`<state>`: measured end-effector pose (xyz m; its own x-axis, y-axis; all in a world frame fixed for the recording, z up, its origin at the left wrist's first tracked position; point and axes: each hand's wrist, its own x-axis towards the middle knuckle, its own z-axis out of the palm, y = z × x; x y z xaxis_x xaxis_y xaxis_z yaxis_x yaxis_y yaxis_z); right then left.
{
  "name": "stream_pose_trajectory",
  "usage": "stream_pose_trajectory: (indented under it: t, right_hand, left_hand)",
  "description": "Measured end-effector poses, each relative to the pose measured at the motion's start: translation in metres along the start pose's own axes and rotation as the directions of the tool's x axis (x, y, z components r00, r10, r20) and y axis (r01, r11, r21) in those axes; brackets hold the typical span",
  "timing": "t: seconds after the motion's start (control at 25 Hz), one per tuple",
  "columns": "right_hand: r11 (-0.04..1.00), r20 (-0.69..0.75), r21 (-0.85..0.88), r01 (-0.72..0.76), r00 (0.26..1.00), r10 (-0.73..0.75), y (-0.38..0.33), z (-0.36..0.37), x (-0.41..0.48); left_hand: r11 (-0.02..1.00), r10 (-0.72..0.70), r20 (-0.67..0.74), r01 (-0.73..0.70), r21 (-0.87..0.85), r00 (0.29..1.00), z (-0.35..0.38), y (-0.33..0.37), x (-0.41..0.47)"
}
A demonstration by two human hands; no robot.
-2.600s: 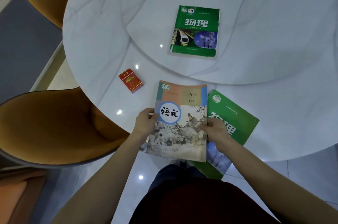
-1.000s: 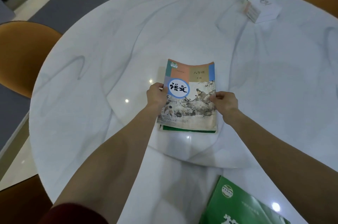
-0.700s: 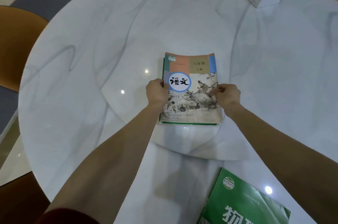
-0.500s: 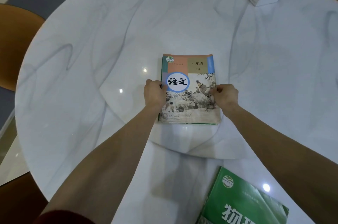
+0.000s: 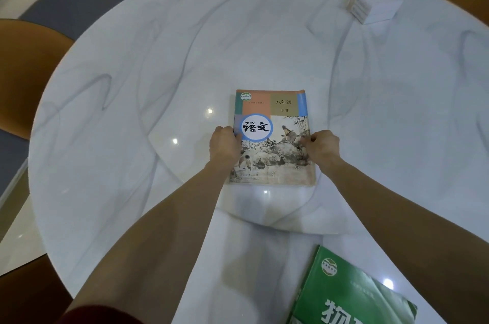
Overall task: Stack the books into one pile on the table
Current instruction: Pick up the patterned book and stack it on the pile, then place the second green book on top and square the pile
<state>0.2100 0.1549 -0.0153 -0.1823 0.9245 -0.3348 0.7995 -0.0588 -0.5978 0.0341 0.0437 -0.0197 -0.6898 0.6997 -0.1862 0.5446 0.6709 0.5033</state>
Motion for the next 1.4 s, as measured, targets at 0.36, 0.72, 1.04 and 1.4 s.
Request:
stream_pose_trajectory:
  t: [0.36, 0.72, 1.04, 1.4]
  right_hand:
    - [0.934, 0.062, -0.308, 0.183, 0.983, -0.172, 0.010, -0.038, -0.048]
    - [0.749, 0.084, -0.514, 0.418, 0.894, -0.441, 0.045, -0.080, -0.121]
    - [0.672, 0.103, -0.593, 0.443, 0.870, -0.483, 0.137, -0.091, -0.195]
    - [0.716, 0.140, -0.618, 0.324, 0.942, -0.305, 0.236, -0.072, -0.276]
  left_hand:
    - [0.937, 0.205, 0.025, -0.204, 0.283, 0.978, -0.028, 0.017, -0.040]
    - [0.840, 0.433, 0.098, -0.441, 0.316, 0.896, -0.028, 0.064, -0.136]
    - [0.820, 0.473, 0.181, -0.506, 0.269, 0.862, 0.010, 0.058, -0.226]
    - [0.818, 0.431, 0.337, -0.520, 0.247, 0.837, 0.069, 0.012, -0.308]
